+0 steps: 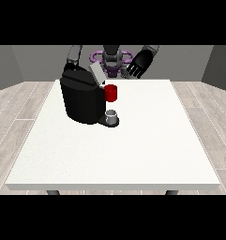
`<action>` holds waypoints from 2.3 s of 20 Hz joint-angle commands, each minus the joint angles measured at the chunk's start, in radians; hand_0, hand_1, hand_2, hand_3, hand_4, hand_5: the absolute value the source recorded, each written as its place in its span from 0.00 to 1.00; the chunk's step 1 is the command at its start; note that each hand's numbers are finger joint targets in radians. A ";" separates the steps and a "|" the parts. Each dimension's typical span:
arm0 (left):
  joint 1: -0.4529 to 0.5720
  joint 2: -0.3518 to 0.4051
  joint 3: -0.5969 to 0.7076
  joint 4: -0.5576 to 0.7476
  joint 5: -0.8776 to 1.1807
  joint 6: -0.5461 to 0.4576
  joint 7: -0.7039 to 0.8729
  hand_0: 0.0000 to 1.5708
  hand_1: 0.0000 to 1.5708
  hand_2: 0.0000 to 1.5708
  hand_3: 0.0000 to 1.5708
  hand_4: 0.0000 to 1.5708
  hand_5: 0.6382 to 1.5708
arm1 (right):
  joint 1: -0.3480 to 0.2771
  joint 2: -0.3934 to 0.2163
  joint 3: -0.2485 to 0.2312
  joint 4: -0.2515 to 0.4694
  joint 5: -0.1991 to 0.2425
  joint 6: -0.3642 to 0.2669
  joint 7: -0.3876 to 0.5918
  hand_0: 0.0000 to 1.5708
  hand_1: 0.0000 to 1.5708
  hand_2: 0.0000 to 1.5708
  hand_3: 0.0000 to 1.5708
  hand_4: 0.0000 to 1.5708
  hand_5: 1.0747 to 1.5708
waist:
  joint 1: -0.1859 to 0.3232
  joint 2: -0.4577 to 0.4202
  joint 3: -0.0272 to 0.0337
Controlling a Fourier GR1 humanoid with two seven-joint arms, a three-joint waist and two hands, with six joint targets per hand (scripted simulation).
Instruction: Insert the coffee pod into the coffee machine and close the lid
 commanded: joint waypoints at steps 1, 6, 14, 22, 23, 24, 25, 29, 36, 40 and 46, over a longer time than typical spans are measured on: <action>-0.098 0.018 0.059 -0.002 0.039 -0.059 0.050 0.61 0.61 0.74 0.86 0.33 1.00 | -0.010 -0.003 -0.015 -0.002 -0.012 0.002 -0.047 0.00 0.00 0.00 0.00 0.00 1.00 | -0.021 0.024 0.0001; -0.169 0.028 0.107 0.033 0.053 -0.041 0.095 0.81 0.81 0.82 0.81 0.31 1.00 | -0.057 -0.005 -0.012 -0.072 -0.020 0.012 0.013 0.00 0.00 0.00 0.00 0.00 1.00 | -0.082 0.064 -0.0001; -0.267 0.110 0.131 0.068 0.027 -0.029 0.098 0.78 0.78 0.82 0.79 0.30 1.00 | -0.101 -0.021 -0.014 -0.129 -0.013 0.013 0.037 0.00 0.00 0.00 0.00 0.17 1.00 | -0.136 0.159 0.0000; -0.325 0.095 0.116 0.072 0.013 -0.033 0.095 0.77 0.77 0.81 0.79 0.30 1.00 | -0.186 -0.063 -0.077 -0.091 -0.028 0.008 -0.002 0.00 0.00 0.00 0.00 0.09 1.00 | -0.121 0.253 0.0004; -0.320 0.057 0.103 0.066 0.014 -0.043 0.110 0.76 0.76 0.81 0.78 0.30 1.00 | -0.168 -0.049 -0.076 -0.067 -0.022 -0.007 0.018 0.00 0.00 0.00 0.00 0.07 1.00 | -0.106 0.216 0.0003; -0.304 0.090 0.110 0.094 0.003 -0.026 0.078 0.76 0.76 0.80 0.78 0.29 1.00 | -0.180 -0.030 -0.050 -0.123 -0.015 -0.014 0.080 0.00 0.00 0.00 0.00 0.06 1.00 | -0.133 0.219 -0.0002; -0.314 0.099 0.111 0.106 0.000 -0.031 0.079 0.75 0.75 0.79 0.77 0.30 1.00 | -0.179 -0.020 -0.022 -0.140 0.008 -0.020 0.085 0.00 0.00 0.00 0.00 0.00 1.00 | -0.142 0.215 -0.0002; -0.295 0.089 0.116 0.109 0.003 -0.016 0.059 0.80 0.80 0.82 0.78 0.28 1.00 | -0.192 -0.047 -0.058 -0.125 -0.013 -0.007 0.090 0.00 0.00 0.00 0.00 0.10 1.00 | -0.123 0.232 -0.0002; -0.304 0.104 0.131 0.119 0.018 -0.049 0.035 0.76 0.76 0.79 0.76 0.28 1.00 | -0.174 -0.081 -0.105 -0.098 -0.045 0.013 0.027 0.00 0.00 0.00 0.00 0.02 1.00 | -0.124 0.239 0.0001; -0.347 0.076 0.118 0.123 -0.011 0.004 0.076 0.74 0.74 0.78 0.76 0.27 1.00 | -0.204 -0.032 -0.060 -0.111 -0.016 -0.018 0.052 0.00 0.00 0.00 0.00 0.11 1.00 | -0.148 0.245 0.0000; -0.347 0.093 0.134 0.129 -0.006 -0.001 0.072 0.78 0.78 0.80 0.77 0.24 1.00 | -0.149 -0.050 -0.075 -0.084 -0.045 0.024 -0.001 0.00 0.00 0.00 0.00 0.00 1.00 | -0.149 0.244 0.0004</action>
